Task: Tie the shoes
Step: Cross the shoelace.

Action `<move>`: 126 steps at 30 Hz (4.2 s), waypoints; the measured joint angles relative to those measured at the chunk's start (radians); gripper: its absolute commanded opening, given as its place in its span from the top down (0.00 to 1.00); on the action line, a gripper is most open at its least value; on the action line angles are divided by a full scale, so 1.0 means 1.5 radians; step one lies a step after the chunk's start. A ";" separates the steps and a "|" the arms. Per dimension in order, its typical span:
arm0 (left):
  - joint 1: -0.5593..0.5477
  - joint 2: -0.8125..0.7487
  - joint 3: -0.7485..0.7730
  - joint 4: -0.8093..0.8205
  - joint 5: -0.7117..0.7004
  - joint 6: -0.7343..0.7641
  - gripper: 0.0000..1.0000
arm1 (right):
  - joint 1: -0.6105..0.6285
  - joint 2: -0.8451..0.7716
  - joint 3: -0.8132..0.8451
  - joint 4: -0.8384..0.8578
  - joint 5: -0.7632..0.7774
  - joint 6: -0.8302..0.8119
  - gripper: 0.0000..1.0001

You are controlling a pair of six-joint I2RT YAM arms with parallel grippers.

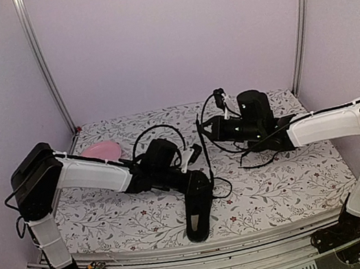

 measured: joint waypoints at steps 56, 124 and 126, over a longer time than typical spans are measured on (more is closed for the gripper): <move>-0.131 0.179 0.294 -0.327 -0.270 0.353 1.00 | -0.001 -0.321 -0.362 -0.111 0.020 0.117 0.98; 0.061 -0.031 -0.077 0.156 0.240 -0.115 0.94 | -0.001 0.006 0.098 -0.121 -0.021 0.017 0.98; 0.061 -0.027 -0.077 0.157 0.243 -0.118 0.92 | -0.001 0.008 0.099 -0.121 -0.022 0.017 0.98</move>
